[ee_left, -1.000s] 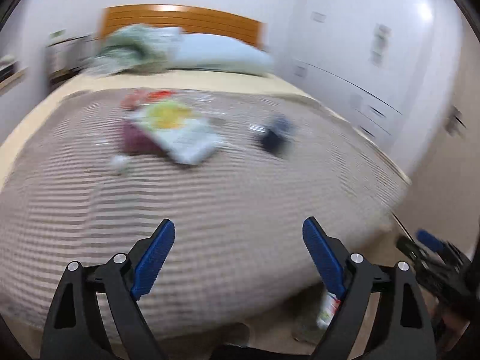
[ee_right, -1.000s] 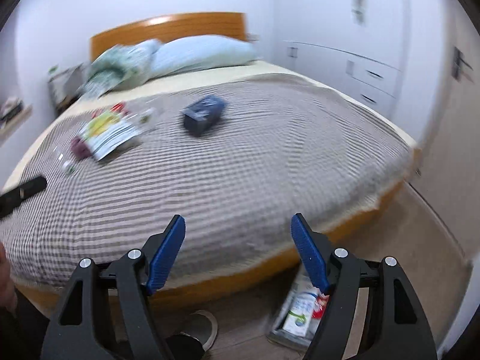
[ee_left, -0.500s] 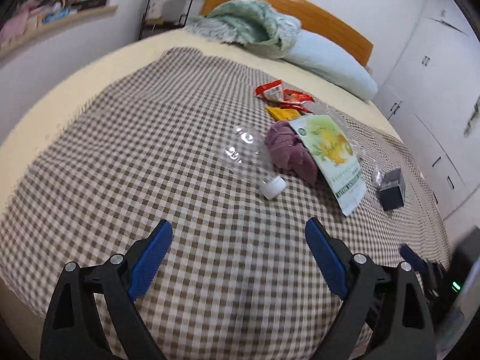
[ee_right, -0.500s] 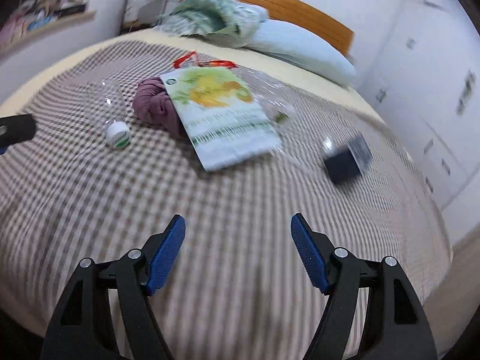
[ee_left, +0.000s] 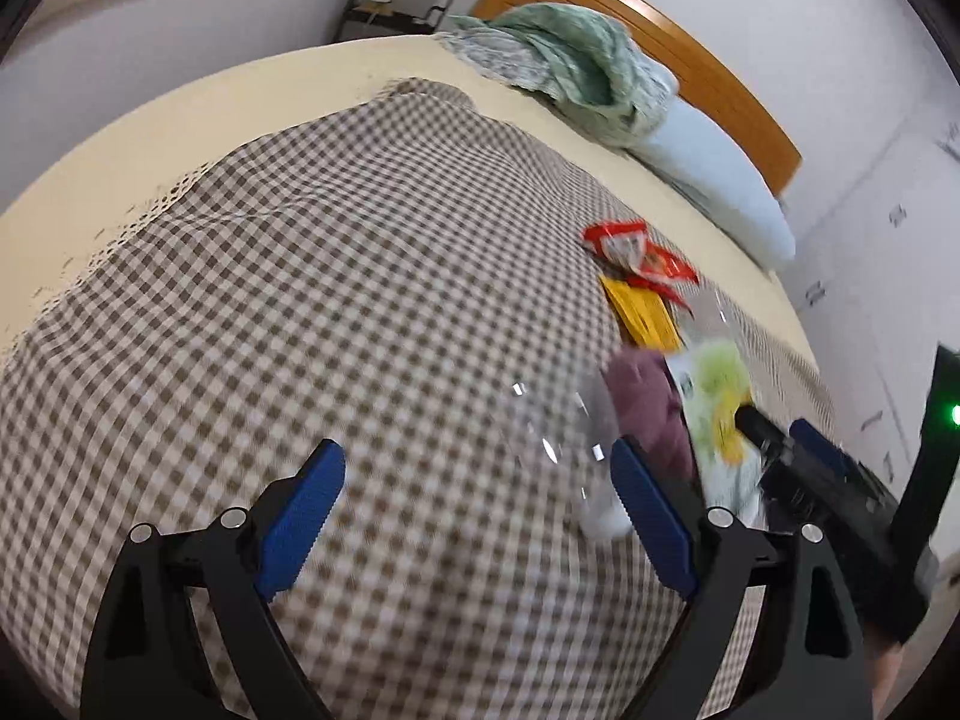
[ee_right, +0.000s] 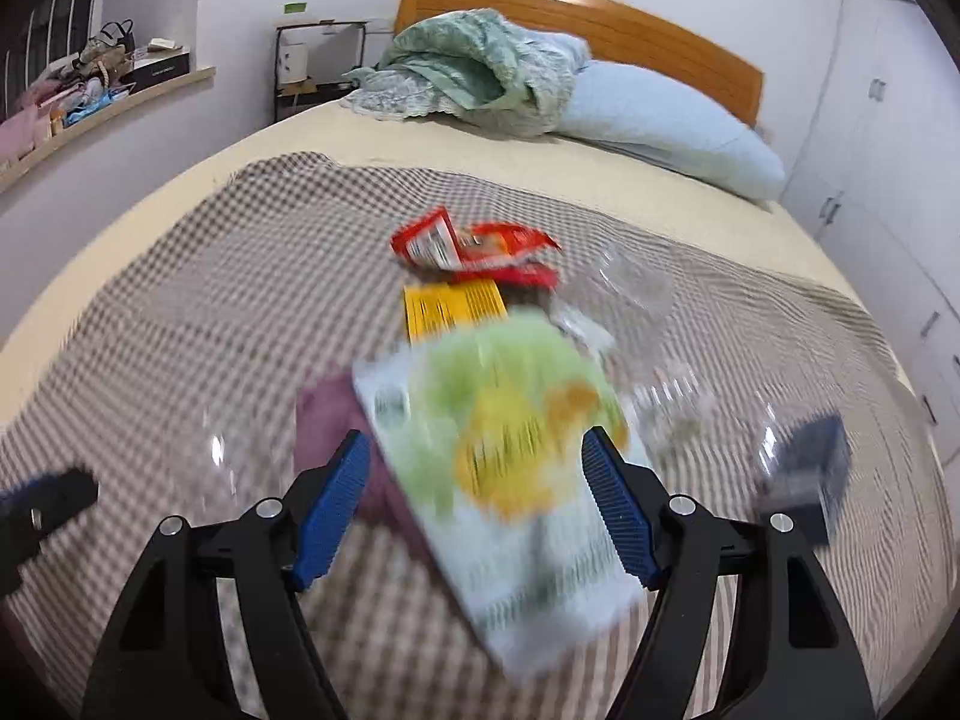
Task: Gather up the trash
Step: 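Grasp the yellow packet with the right tool and lift it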
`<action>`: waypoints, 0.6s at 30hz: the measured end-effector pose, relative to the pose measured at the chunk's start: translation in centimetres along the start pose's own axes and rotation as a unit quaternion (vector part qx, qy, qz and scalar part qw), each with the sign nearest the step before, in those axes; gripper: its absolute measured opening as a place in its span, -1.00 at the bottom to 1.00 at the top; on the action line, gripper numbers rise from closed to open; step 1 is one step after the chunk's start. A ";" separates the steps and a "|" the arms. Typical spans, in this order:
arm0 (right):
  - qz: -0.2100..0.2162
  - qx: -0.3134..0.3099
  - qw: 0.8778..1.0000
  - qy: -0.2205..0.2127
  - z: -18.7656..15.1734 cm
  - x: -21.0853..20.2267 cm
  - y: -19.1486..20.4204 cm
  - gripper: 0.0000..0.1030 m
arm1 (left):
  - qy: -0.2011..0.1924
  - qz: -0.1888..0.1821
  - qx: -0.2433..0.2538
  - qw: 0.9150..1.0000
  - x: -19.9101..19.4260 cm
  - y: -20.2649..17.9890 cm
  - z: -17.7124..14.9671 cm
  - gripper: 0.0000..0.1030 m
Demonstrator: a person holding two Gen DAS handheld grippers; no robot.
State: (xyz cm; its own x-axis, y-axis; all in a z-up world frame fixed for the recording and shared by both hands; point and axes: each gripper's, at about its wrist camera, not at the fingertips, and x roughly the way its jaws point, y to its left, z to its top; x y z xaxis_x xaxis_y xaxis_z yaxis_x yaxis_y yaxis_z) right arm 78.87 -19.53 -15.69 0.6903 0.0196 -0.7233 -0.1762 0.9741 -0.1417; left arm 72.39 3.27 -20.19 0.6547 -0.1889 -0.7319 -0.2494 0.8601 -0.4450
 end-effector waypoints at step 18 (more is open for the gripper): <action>0.019 -0.155 0.964 0.214 8.4 16.4 5.3 -0.84 | -0.004 0.010 -0.048 0.999 5.1 2.0 5.1 0.69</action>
State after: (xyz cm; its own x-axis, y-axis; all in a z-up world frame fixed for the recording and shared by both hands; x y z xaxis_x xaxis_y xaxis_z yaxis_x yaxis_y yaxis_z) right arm 95.17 -12.12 -22.61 0.3379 -0.1058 -0.9352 -0.4422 0.8593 -0.2570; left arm 78.89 6.48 -22.19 0.6550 -0.1671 -0.7369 -0.3293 0.8146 -0.4775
